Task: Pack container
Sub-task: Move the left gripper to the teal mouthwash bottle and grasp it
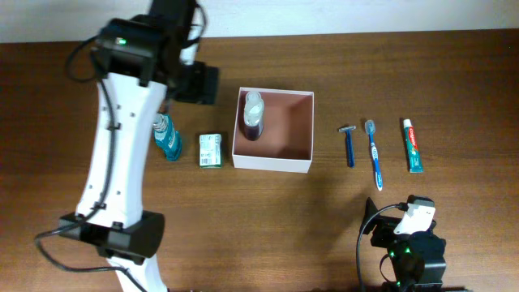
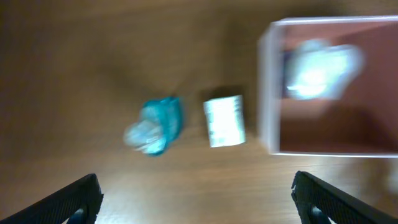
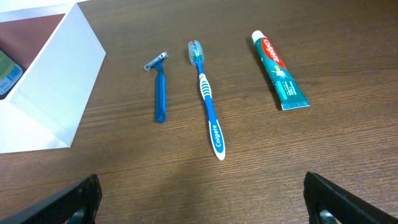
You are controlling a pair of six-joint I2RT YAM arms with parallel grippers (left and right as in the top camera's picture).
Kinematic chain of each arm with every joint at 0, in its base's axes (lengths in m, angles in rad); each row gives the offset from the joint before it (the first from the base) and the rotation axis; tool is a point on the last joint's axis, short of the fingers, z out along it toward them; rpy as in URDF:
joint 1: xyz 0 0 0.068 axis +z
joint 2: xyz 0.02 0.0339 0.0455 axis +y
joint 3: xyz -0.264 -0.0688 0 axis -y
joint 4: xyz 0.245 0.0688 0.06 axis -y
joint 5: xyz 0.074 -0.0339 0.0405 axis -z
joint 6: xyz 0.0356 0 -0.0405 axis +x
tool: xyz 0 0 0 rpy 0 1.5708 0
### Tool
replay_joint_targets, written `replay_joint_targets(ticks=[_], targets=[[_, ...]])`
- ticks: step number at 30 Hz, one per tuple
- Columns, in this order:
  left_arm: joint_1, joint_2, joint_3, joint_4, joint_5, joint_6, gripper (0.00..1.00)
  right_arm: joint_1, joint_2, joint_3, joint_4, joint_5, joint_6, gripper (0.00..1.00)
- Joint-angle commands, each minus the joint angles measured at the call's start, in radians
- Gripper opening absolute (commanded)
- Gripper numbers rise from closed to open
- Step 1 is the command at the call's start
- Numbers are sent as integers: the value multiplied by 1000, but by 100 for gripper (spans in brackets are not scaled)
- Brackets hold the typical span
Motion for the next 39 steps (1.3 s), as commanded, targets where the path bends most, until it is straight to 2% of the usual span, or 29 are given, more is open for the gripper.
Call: replay_joint_targets(ticks=[1, 6, 11, 15, 17, 20, 23, 27, 30, 38, 39], targets=[[96, 5, -133, 2, -29, 17, 99, -6, -7, -7, 0, -1, 11, 99], [179, 6, -367, 134, 60, 40, 99, -6, -7, -7, 0, -1, 11, 99], [195, 6, -545, 278, 62, 40, 99, -6, -7, -7, 0, -1, 11, 99], [196, 6, -676, 426, 62, 40, 89, -6, -7, -7, 0, -1, 11, 99], [196, 6, -727, 471, 63, 40, 89, -6, -7, -7, 0, -1, 11, 99], [197, 6, -796, 524, 61, 40, 78, -6, -7, -7, 0, -1, 12, 99], [197, 6, -823, 546, 55, 40, 65, -6, -7, -7, 0, -1, 11, 99], [196, 1, -822, 549, 40, 40, 60, -6, -7, -7, 0, -2, 11, 99], [197, -8, -822, 549, 38, 40, 49, -6, -7, -7, 0, -1, 11, 99], [196, -55, -818, 549, 39, 40, 45, -6, -7, -7, 0, -1, 11, 99], [196, -66, -818, 549, 39, 40, 41, -6, -7, -7, 0, -1, 11, 99]])
